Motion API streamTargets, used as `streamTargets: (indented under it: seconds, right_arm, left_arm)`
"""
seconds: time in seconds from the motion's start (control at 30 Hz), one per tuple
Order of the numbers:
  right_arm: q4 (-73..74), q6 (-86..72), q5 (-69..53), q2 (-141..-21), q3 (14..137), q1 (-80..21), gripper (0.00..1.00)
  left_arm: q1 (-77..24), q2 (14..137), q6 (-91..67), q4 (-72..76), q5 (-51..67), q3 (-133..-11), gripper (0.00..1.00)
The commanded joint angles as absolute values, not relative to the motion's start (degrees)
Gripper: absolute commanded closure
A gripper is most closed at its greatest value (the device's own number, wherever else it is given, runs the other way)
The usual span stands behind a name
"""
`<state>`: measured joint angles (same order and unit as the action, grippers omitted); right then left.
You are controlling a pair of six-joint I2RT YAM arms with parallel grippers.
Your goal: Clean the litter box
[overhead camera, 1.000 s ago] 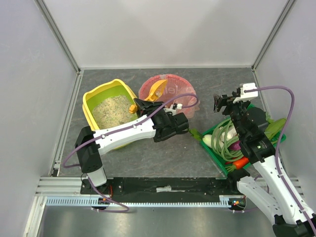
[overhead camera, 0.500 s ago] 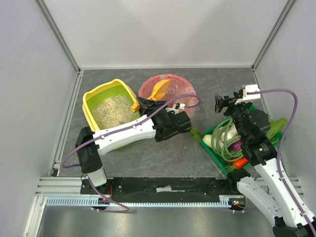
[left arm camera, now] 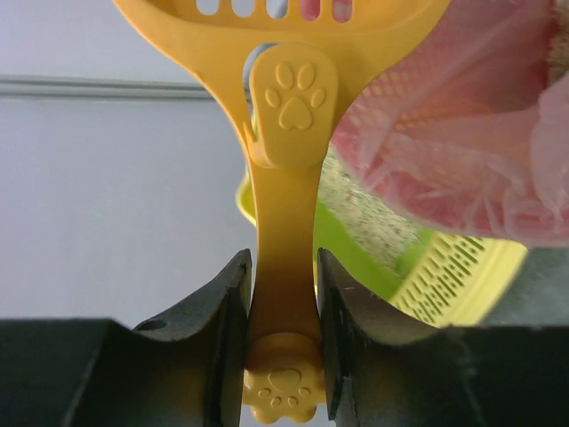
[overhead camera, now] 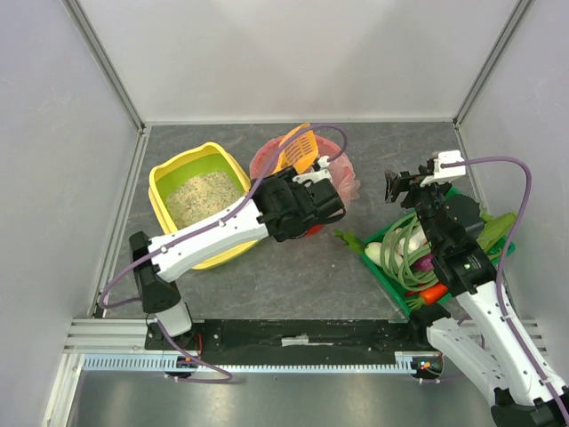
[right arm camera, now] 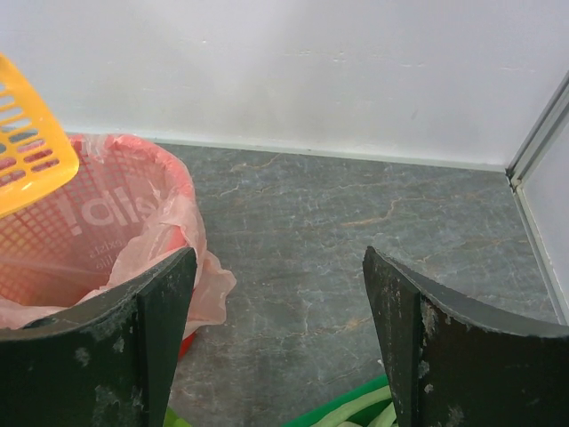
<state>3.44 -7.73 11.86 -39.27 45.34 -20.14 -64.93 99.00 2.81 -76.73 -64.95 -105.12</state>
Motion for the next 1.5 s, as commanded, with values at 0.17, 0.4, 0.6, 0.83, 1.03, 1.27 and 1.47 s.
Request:
streamTargets:
  seconds: [0.17,0.4,0.6,0.83,1.03,1.27,1.47]
  right_arm:
    - [1.2,-9.1,10.2,-40.9,45.4,-20.2,0.16]
    - [1.8,-9.8,9.2,-42.1,46.1,-20.2,0.16]
    - [3.3,-10.1,8.3,-42.8,46.9,-20.2,0.16]
    - [4.7,-10.3,7.5,-43.2,47.1,-20.3,0.16]
    - [5.4,-10.3,7.7,-43.2,46.6,-20.1,0.16]
    - [5.6,-10.0,8.8,-45.6,46.8,-20.2,0.16]
    - [5.3,-13.7,11.6,-49.8,47.7,-20.2,0.17]
  left_arm:
    - [-62.6,84.7,-16.6,-85.8,-47.9,-100.7,0.98]
    - [-50.3,67.8,-18.0,-70.9,-32.5,-91.4,0.98]
    - [-38.4,63.0,-23.9,-70.7,-21.3,-85.8,0.98]
    - [-25.8,62.9,-25.3,-71.7,1.8,-82.2,0.98]
    - [-17.8,63.7,-25.3,-71.7,13.3,-77.7,0.98]
    - [-9.9,66.5,-27.0,-76.5,9.8,-77.3,0.98]
    - [-7.4,76.4,-29.7,-74.2,12.5,-80.7,0.98]
